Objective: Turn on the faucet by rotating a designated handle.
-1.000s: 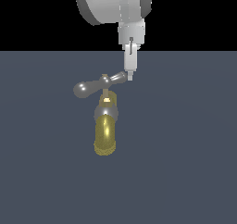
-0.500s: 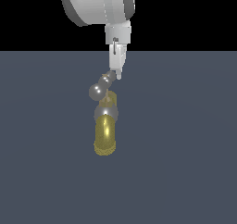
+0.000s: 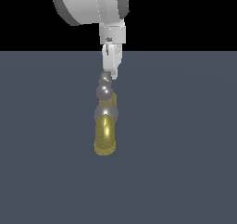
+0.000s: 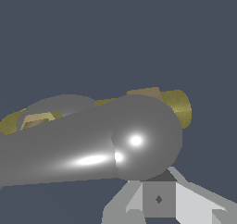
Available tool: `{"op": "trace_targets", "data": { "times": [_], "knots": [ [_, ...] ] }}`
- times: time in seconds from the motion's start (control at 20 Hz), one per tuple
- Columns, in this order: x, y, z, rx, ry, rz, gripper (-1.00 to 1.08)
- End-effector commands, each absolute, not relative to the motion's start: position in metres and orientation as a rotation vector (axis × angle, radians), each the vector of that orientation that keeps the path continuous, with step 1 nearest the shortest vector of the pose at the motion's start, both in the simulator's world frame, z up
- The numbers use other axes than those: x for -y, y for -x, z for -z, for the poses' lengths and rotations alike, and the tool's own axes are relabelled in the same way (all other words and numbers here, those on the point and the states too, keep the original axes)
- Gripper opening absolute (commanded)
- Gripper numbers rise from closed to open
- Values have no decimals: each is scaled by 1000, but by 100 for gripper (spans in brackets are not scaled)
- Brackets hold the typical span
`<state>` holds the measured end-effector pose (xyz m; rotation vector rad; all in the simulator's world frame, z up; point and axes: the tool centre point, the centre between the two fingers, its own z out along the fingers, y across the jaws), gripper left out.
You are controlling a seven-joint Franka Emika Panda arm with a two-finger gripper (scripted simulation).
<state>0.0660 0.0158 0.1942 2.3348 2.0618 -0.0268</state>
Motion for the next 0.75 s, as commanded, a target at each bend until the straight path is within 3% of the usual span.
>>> {"op": "trace_targets", "data": {
  "times": [0.0, 0.7],
  "knots": [
    [-56, -57, -194, -2123, -2298, 17, -100],
    [-136, -22, -196, -2184, -2257, 0, -100]
  ]
}}
